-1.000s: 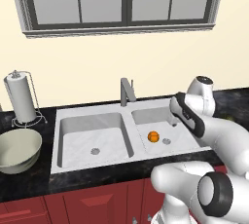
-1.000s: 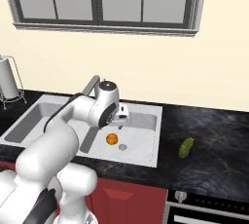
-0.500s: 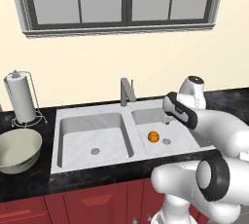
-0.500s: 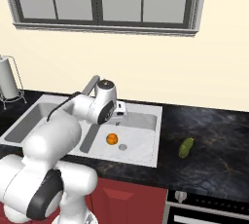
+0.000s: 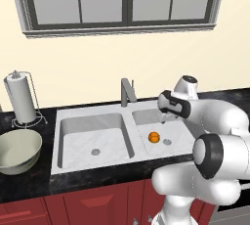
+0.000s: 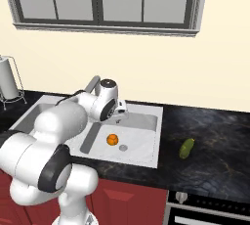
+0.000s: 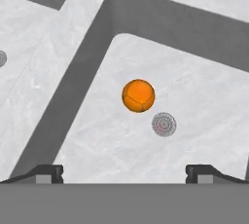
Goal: Remove the cucumber and orange from the sink. Then move the bowl and cup from the counter to the sink for washing.
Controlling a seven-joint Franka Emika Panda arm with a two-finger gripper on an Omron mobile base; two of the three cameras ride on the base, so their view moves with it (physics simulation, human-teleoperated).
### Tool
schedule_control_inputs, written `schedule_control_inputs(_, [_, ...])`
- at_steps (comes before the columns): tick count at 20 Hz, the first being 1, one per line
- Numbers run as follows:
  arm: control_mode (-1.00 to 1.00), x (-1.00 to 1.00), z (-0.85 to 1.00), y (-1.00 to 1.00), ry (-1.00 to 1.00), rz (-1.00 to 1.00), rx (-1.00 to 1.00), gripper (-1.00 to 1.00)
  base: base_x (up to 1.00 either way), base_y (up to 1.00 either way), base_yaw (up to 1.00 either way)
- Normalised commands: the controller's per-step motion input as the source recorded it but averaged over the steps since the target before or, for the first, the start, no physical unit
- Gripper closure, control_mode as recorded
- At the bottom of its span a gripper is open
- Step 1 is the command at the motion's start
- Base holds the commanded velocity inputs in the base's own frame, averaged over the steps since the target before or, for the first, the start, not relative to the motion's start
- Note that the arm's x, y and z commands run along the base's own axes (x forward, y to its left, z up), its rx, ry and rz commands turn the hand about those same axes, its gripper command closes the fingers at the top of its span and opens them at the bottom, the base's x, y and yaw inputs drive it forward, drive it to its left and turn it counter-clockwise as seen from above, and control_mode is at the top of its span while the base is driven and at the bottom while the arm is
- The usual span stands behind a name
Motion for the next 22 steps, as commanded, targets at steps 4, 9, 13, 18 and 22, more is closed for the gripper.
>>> schedule_control_inputs(4, [-1.00,0.17,-0.23,0.11,0.06,0.10,0.00,-1.00,0.00,0.00,0.00])
schedule_control_inputs(9, [-1.00,0.18,-0.21,0.08,0.01,0.09,0.00,-1.00,0.00,0.00,0.00])
schedule_control_inputs(13, [-1.00,0.30,-0.15,0.04,0.00,0.05,0.00,-1.00,0.00,0.00,0.00])
schedule_control_inputs(18, [-1.00,0.25,-0.19,0.00,0.00,0.02,0.00,-1.00,0.00,0.00,0.00])
schedule_control_inputs(22, [-1.00,0.25,-0.20,0.00,0.00,0.00,0.00,-1.00,0.00,0.00,0.00])
